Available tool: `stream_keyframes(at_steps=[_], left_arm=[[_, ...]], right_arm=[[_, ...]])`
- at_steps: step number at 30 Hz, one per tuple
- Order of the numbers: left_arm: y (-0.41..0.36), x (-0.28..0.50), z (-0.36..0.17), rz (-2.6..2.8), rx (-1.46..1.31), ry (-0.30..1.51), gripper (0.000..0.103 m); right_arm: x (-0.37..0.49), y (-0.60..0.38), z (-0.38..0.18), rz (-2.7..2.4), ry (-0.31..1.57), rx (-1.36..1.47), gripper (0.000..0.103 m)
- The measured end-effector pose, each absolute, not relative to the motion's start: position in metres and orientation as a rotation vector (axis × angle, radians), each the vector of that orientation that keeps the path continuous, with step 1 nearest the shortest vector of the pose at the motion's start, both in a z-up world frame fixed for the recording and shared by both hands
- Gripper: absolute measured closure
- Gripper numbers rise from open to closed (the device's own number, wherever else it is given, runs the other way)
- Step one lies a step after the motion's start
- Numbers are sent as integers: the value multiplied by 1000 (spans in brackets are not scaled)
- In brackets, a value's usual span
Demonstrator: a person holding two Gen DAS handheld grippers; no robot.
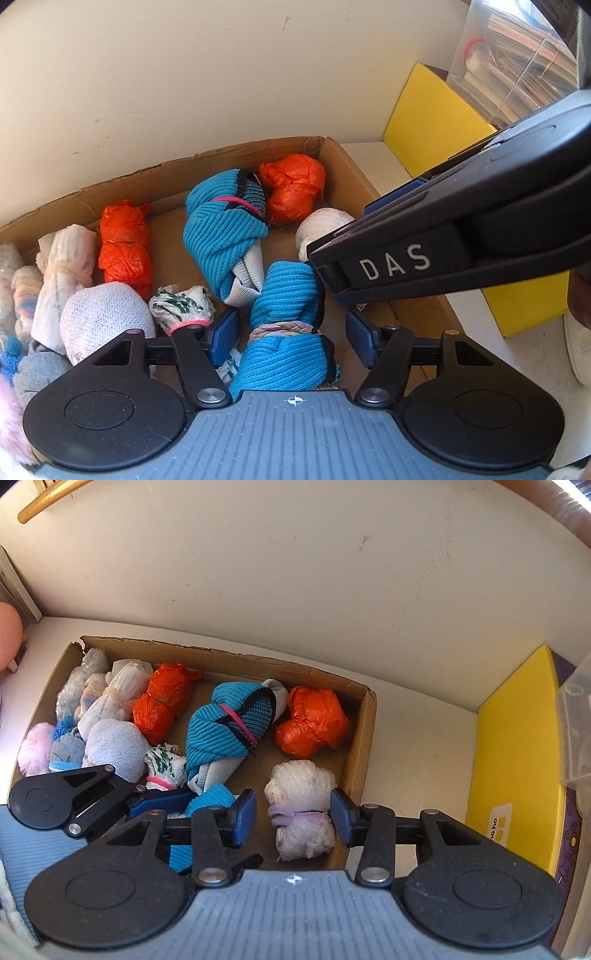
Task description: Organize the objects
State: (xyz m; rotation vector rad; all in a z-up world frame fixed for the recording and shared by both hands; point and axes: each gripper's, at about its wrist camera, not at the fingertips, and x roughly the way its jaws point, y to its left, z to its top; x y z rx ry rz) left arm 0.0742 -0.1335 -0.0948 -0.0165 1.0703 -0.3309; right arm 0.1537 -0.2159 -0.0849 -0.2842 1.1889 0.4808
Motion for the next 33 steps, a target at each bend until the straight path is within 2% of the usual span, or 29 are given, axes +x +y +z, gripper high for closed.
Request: stream_keyframes(at_steps=[2,4,6,15,33], left_arm=[[-133,75,-93,-333,-38,1078,21],[-132,76,-92,-350,-80,1098,15],[-129,77,-90,-369,-126,1114,13],[-122,74,-75,-365,-165,1124,10],[-94,36,-37,-282,-89,1142,7]], right_arm=[[150,-216,-79,472,1177,-282,57],[147,-216,-74,461,1175,-279,43],[145,-216,-70,449,1181,-274,35],[147,-220,-53,340,1186,-268,31],[122,-219,-22,360,1144,-212,30]])
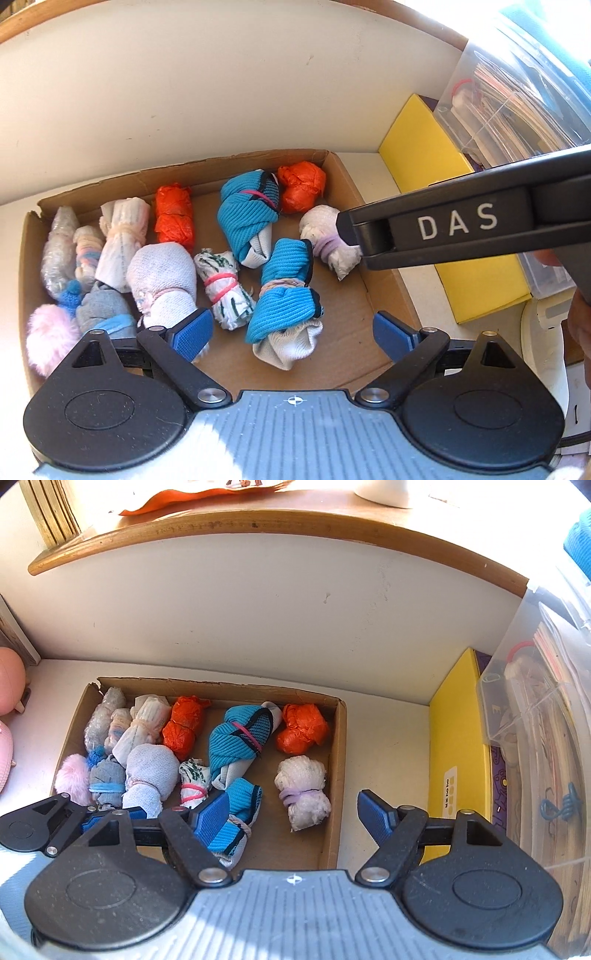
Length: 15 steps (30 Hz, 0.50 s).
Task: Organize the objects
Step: 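Open the left tool over the tray and move both tools back to the desk pile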
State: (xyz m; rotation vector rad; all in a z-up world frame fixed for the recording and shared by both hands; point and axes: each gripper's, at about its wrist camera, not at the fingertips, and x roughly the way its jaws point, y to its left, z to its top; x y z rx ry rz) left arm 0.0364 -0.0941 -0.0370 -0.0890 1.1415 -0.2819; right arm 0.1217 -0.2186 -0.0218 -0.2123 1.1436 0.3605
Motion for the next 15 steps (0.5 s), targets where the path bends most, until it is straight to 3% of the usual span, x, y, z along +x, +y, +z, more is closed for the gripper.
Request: stream_keyframes(at_steps=[15], left_arm=[[-86,-23,-12,-255,96,1094,3]], right_arm=[[55,-243,2,398,1064,-160,26]])
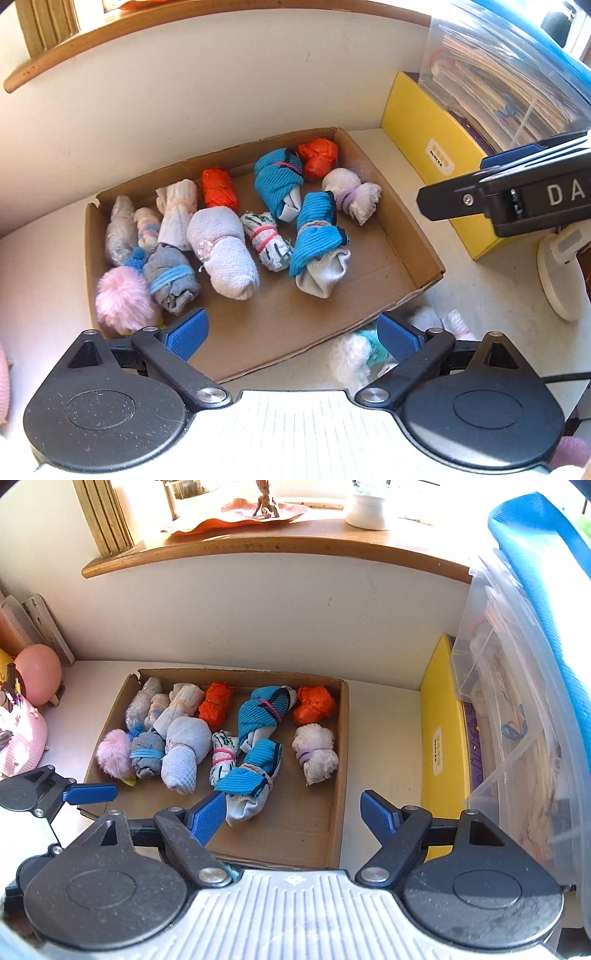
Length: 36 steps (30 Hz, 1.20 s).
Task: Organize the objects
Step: 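Open the left tool over the tray and move both tools back to the desk pile, then grasp the white purple-print teal-banded bundle with left tool while right tool grasps pale pink bundle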
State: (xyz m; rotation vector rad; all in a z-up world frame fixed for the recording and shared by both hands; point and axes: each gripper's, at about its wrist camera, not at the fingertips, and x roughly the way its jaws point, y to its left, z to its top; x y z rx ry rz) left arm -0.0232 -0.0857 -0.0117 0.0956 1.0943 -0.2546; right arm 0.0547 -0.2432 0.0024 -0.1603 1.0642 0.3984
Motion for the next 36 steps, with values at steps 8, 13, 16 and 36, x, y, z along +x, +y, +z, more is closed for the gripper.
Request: stream_keyframes(at_steps=[8,13,16,36], left_arm=[[-76,-94,-27,-361,209,1099,1],[-97,-115,-51,-463,368,1108,1],[-108,-117,-64,-497,433,1111,1],[-87,-104,-103,-613,423,1156,42]], right_arm=[[-11,-281,-25,417,1096,-115,26],[-39,-286,-45,437,1159,-31,31],[-59,-274,-51,486,1172,-62,33],[-82,-235,-102,397,1323,69,61]])
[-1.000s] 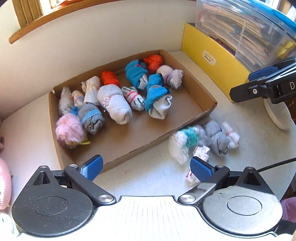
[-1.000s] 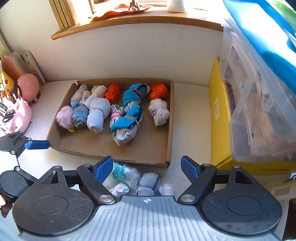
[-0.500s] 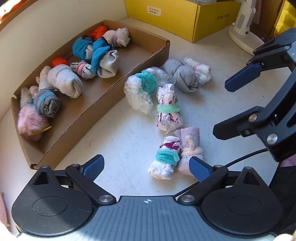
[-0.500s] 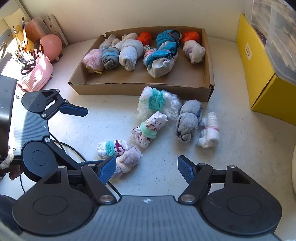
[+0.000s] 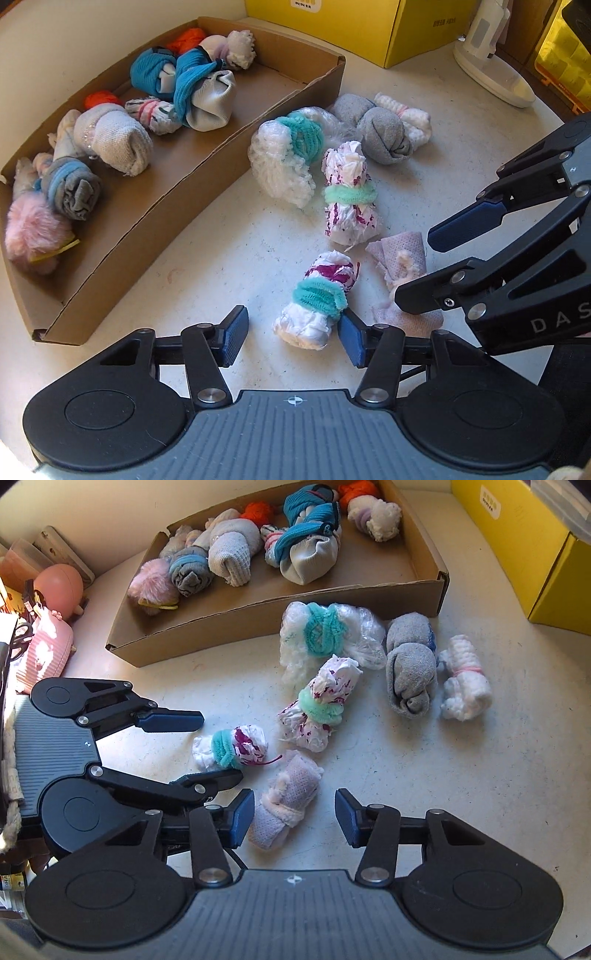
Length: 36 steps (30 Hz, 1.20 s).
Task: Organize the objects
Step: 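Grasp the white purple-print teal-banded bundle with left tool while right tool grasps pale pink bundle, then carry both bundles into the tray beside the pink pompom sock and open both tools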
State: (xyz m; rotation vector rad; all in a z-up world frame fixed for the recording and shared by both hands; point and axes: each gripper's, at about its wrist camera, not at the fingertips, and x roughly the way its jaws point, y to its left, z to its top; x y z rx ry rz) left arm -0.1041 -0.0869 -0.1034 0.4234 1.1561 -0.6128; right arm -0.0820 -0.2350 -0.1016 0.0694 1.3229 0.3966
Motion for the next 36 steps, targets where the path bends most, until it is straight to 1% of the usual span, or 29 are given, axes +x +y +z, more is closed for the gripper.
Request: stream_keyframes(at_steps=[2,3,5,6,7,8,9,10,15,23,28,36], left_arm=[[-86,-104,-103,-621,426,1151,44],[-85,-103,-103,-628,424,1149,45],[-84,-103,-102,-642,415,1146,50],[-84,-102,-102,-647,409,1145,54],[-83,-101,-101,-653,399,1146,60],[-82,-100,-100,-658,385,1149,64],[-81,-98,-100,-659,372,1152,68],[-80,-97,-100,-659,361,1155,68],[-69,-94,-92,-638,291,1160,69],[-26,-75,-50,-503,147,1130,69],[6,-48,-28,-366,95,1093,69],[42,-20,1,-224,16,1044,69]], right_arm=[[-82,-234,-103,391,1326,76,65],[-83,-234,-104,392,1325,77,68],[-83,-231,-104,393,1328,69,73],[-82,-231,-103,394,1327,63,76],[-82,-230,-103,392,1325,55,78],[-83,-229,-103,392,1325,49,78],[-84,-229,-103,393,1324,48,78],[-85,-229,-102,395,1323,49,79],[-87,-235,-98,397,1330,82,81],[-76,-263,-50,381,1244,126,81],[-38,-257,-19,401,1163,152,81],[16,-217,5,521,1073,115,81]])
